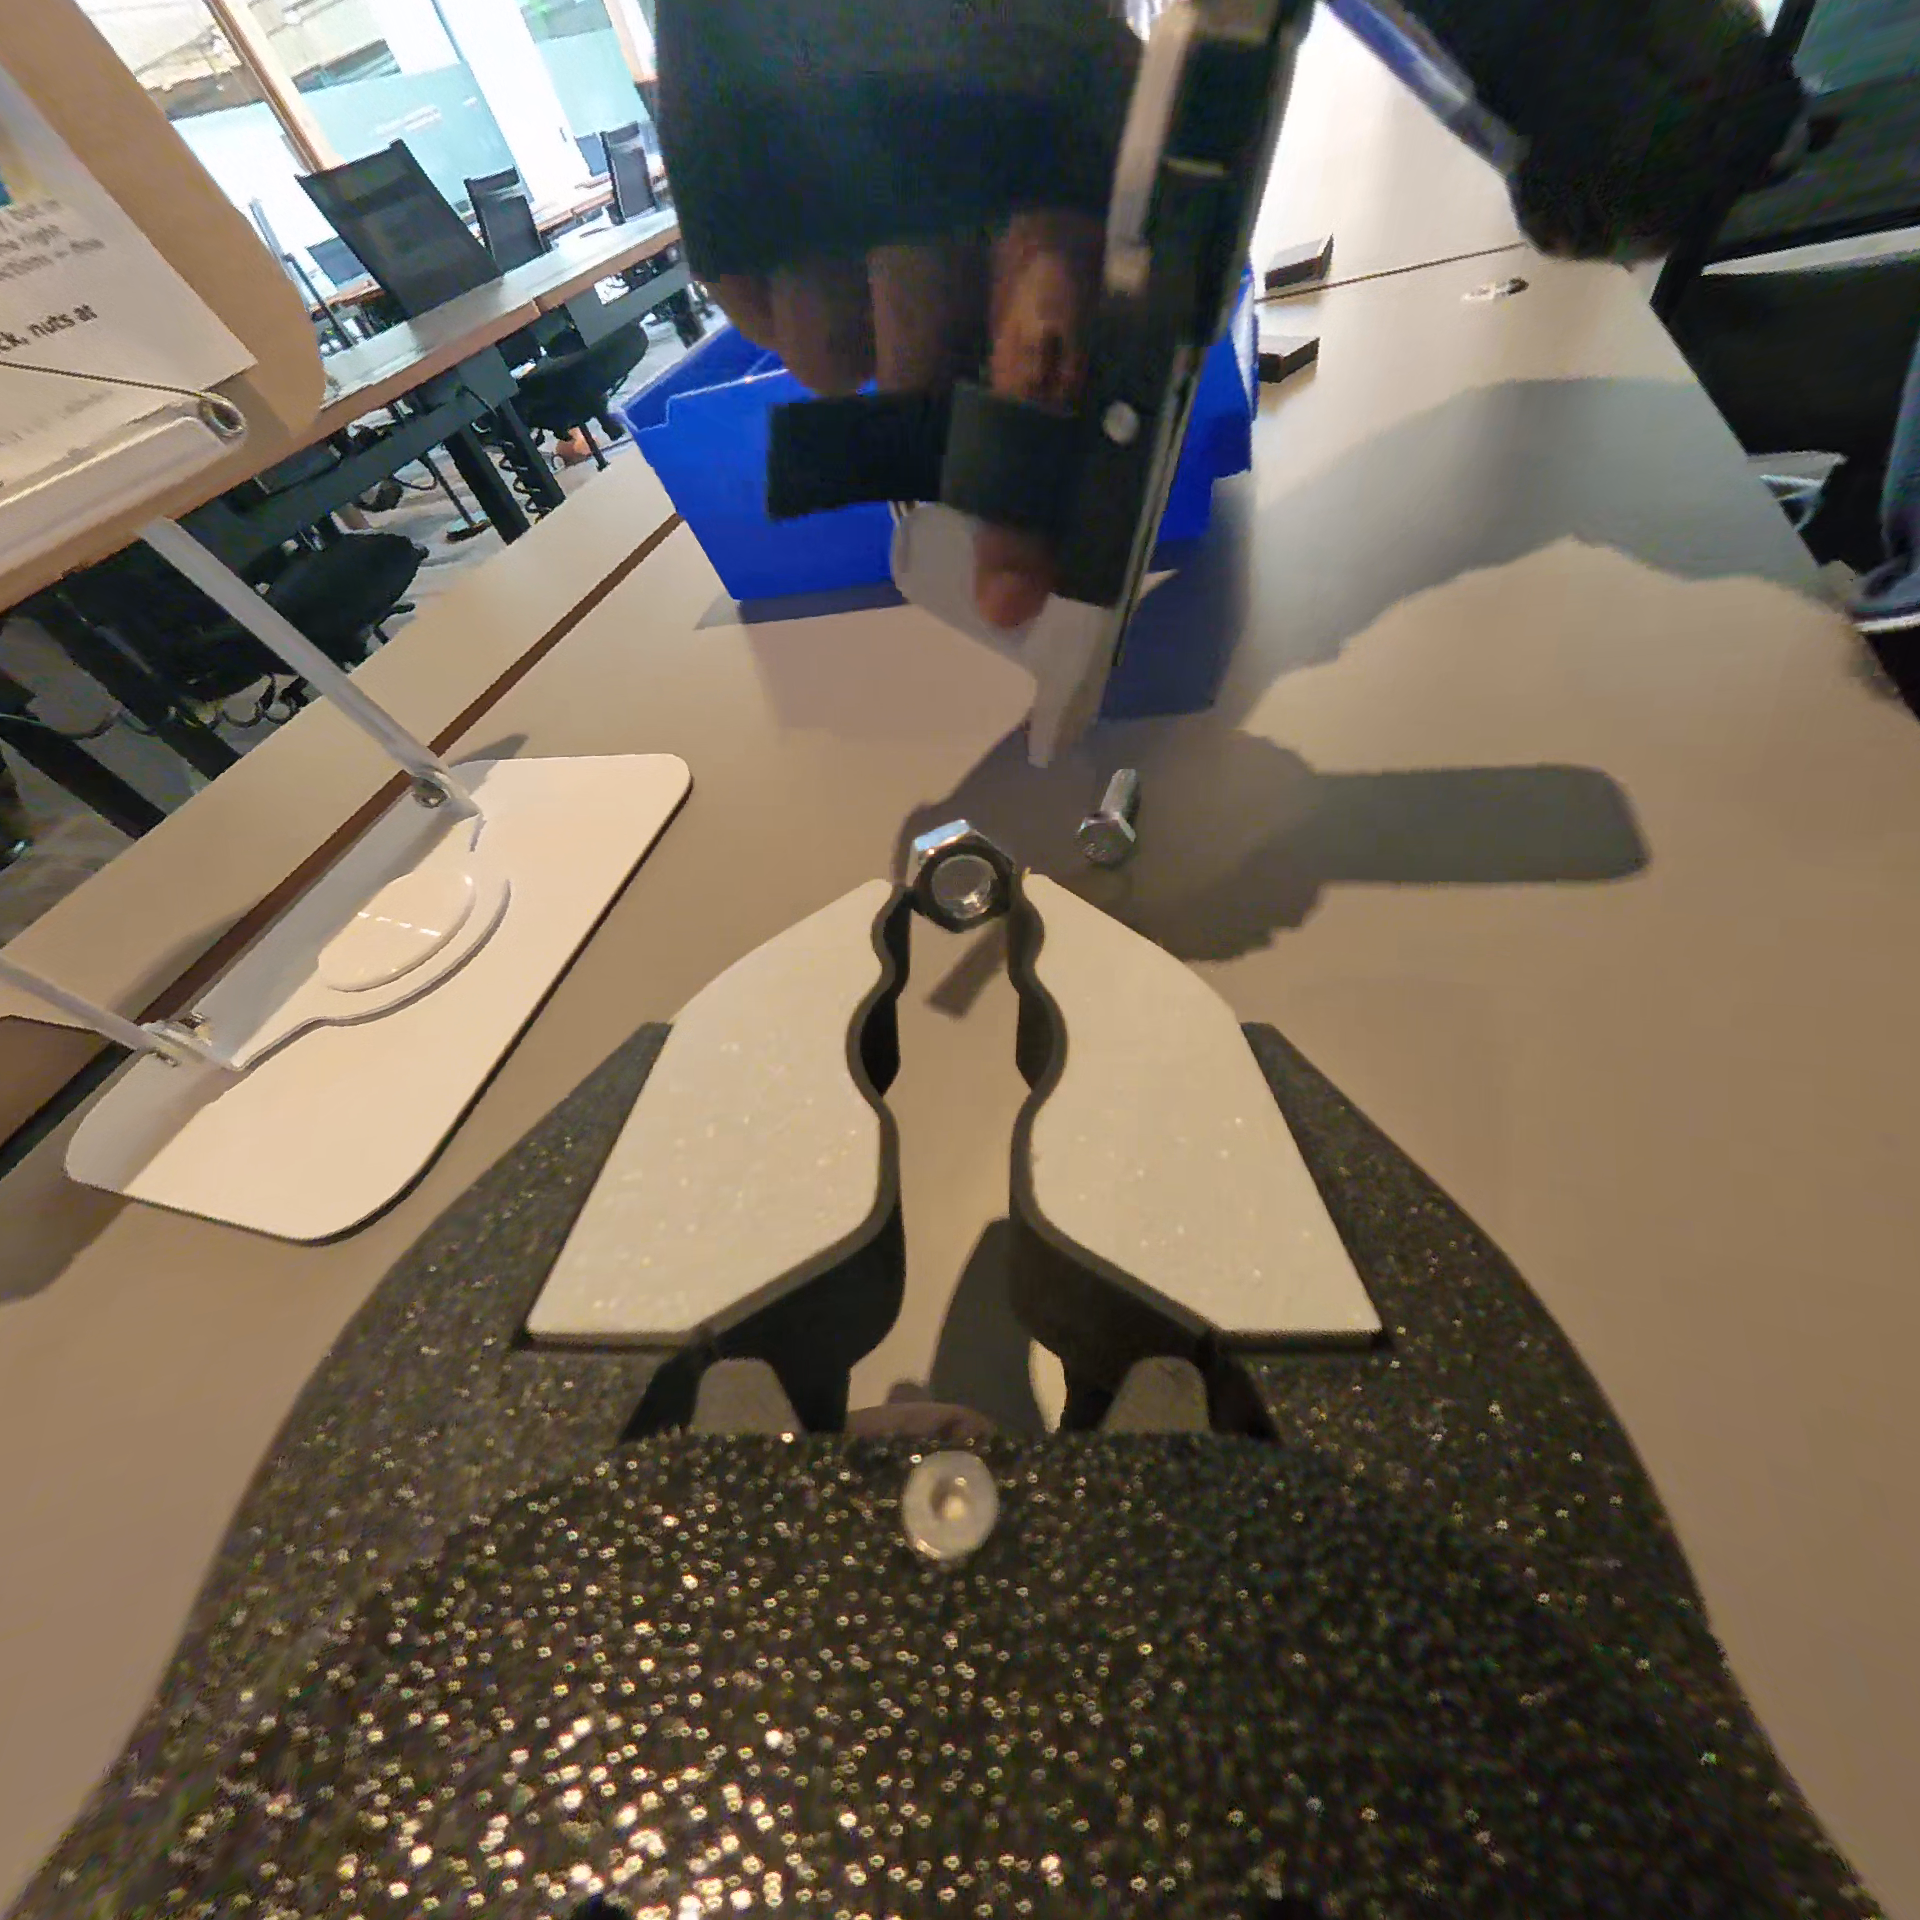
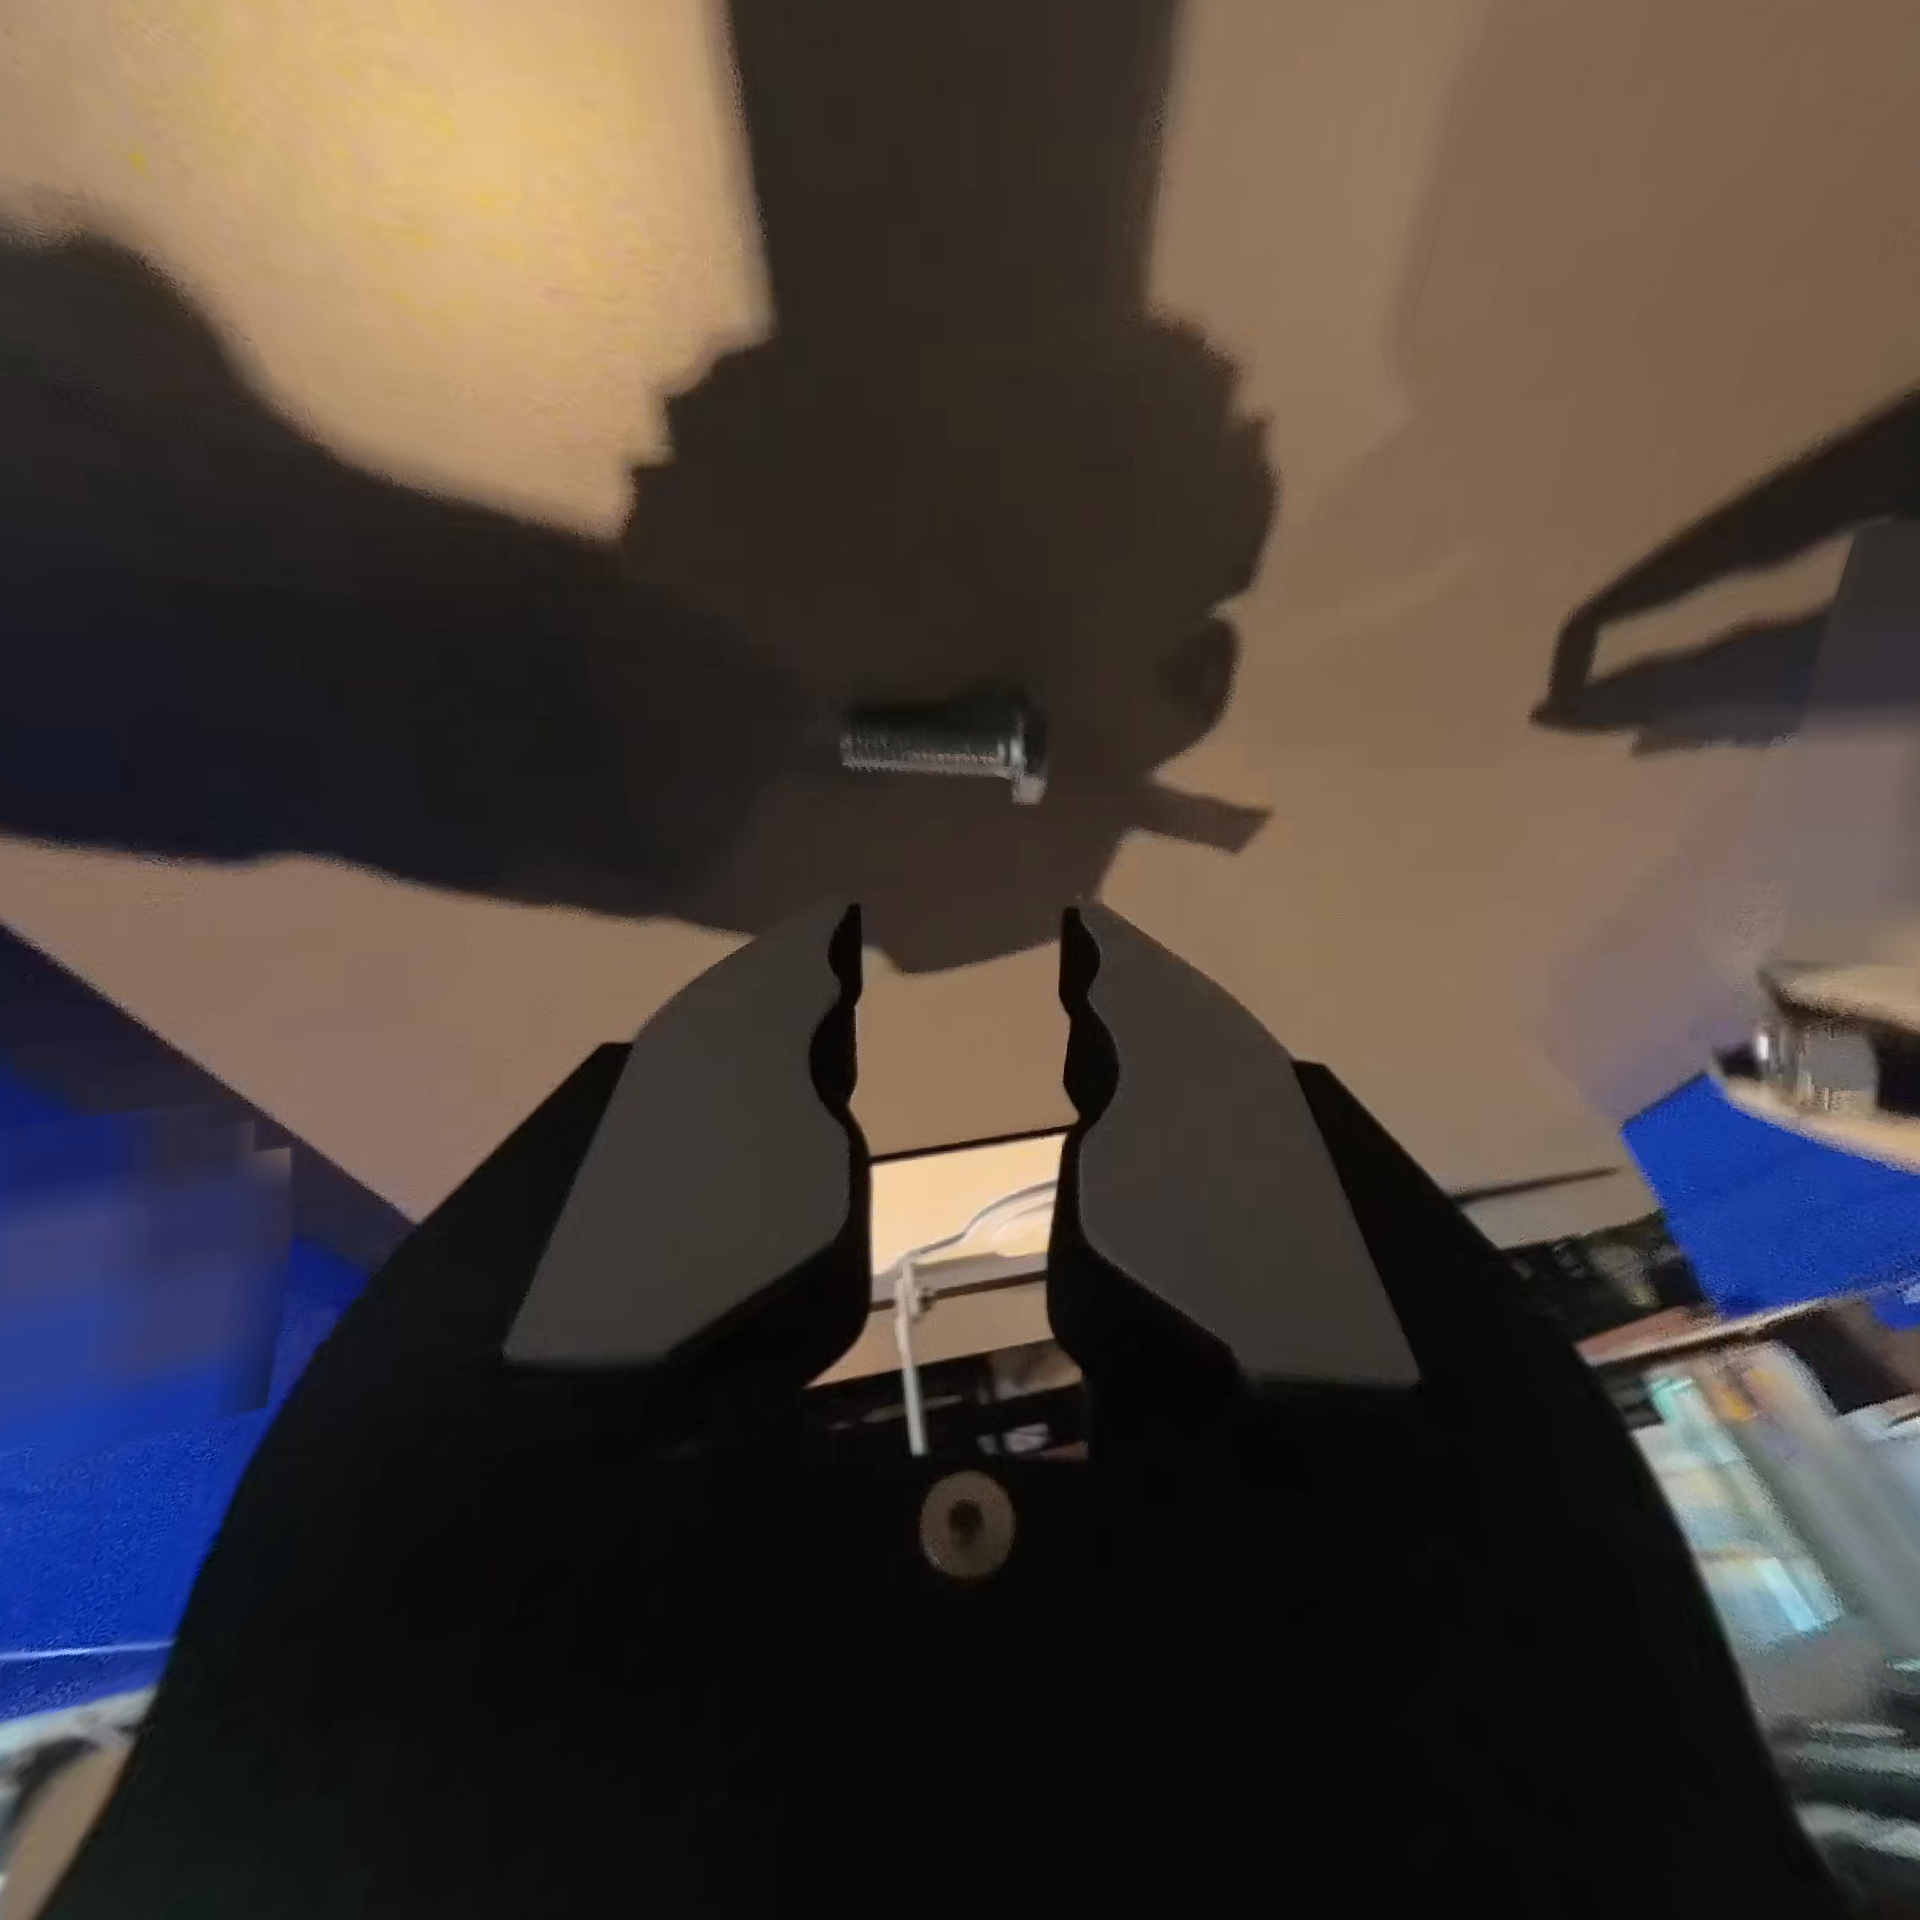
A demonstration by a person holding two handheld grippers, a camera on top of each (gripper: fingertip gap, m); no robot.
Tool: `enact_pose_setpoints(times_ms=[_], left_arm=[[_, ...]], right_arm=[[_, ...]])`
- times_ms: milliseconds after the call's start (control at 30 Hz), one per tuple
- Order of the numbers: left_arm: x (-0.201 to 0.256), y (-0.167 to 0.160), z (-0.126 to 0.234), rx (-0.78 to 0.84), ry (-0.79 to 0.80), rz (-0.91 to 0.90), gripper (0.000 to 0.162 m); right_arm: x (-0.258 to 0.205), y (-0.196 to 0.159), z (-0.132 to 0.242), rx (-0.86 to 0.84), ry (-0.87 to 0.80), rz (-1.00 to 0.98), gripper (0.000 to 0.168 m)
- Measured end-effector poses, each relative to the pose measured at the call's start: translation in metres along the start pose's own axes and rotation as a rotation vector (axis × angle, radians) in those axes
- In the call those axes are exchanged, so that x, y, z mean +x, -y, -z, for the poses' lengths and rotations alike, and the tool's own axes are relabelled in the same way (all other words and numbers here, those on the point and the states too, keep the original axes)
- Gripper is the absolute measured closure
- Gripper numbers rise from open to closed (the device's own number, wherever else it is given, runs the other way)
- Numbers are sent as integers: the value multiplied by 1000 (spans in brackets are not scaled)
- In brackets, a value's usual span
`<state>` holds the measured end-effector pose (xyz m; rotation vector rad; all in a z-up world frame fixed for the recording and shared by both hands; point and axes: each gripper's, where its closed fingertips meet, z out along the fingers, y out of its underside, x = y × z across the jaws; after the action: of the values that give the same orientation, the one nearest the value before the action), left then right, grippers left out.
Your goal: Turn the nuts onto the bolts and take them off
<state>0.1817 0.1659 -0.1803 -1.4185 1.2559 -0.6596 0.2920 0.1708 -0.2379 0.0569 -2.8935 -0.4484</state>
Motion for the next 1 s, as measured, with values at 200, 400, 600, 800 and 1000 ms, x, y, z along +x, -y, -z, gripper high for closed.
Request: enact_pose_setpoints(times_ms=[200, 400, 600, 800, 1000], left_arm=[[-5, -1, 3, 3, 14, 12, 145], [-6, -1, 3, 3, 11, 24, 145], [-5, 2, 4, 18, 2, 35, 145], [-5, 3, 5, 27, 1, 39, 145], [-4, 4, 5, 26, 1, 35, 145]], right_arm=[[-2, 1, -9, -52, 1, 315, 125], [-3, 2, -11, -63, -2, 483, 120], [-6, 15, -13, -33, 11, 520, 120], [-4, 9, -15, -48, 19, 552, 120], [2, 20, -15, -6, 3, 456, 121]])
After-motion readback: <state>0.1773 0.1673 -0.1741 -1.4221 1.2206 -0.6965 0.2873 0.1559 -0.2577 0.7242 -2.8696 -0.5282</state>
